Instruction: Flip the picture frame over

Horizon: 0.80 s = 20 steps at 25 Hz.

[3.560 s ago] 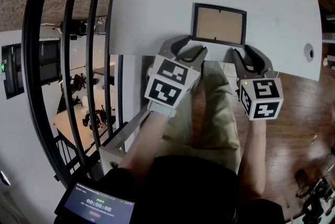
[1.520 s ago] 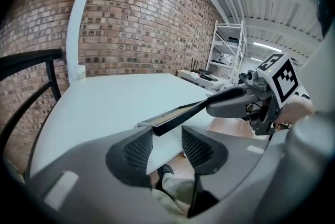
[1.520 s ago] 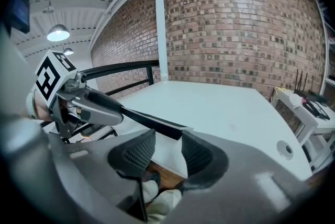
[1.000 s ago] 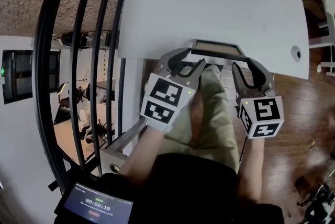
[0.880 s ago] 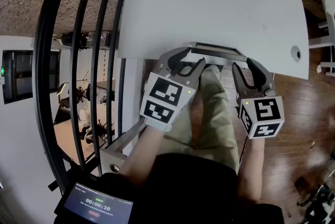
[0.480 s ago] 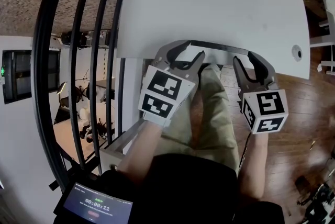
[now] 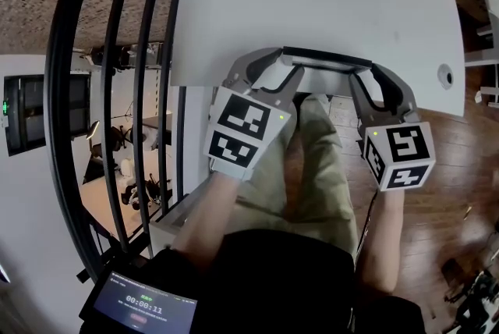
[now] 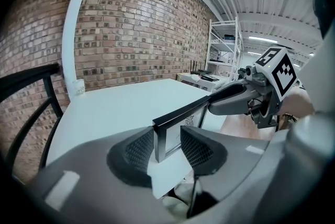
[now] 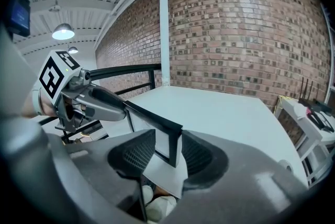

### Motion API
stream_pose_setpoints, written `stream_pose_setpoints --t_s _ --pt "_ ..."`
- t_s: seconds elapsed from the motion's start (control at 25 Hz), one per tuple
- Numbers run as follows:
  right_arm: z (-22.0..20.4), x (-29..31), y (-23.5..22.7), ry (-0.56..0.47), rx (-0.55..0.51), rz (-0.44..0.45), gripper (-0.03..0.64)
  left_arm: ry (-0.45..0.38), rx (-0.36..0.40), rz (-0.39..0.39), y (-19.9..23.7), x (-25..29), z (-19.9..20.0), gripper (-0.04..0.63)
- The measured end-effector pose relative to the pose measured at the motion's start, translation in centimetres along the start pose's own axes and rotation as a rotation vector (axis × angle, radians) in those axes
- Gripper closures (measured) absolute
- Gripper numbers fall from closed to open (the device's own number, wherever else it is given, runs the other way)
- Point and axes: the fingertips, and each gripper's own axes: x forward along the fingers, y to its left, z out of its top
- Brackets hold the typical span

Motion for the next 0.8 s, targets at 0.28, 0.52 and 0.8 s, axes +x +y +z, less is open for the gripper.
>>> stream_pose_setpoints --t_s 0.28,0.52,0.8 --pt "0.3 0.5 -0.4 -0.012 0.005 -0.001 0.478 -0.006 0.002 0.006 0.3 0.5 0.3 0.417" --pt "0.5 1.0 -0.9 -0.025 0.021 0.003 0.474 -0.016 -0.006 0.007 0.4 1.1 0.5 0.417" --pt "0.8 1.7 -1.5 -0.03 0.025 0.0 0.468 -0.026 -0.019 0.007 0.9 1.8 0.9 0.417"
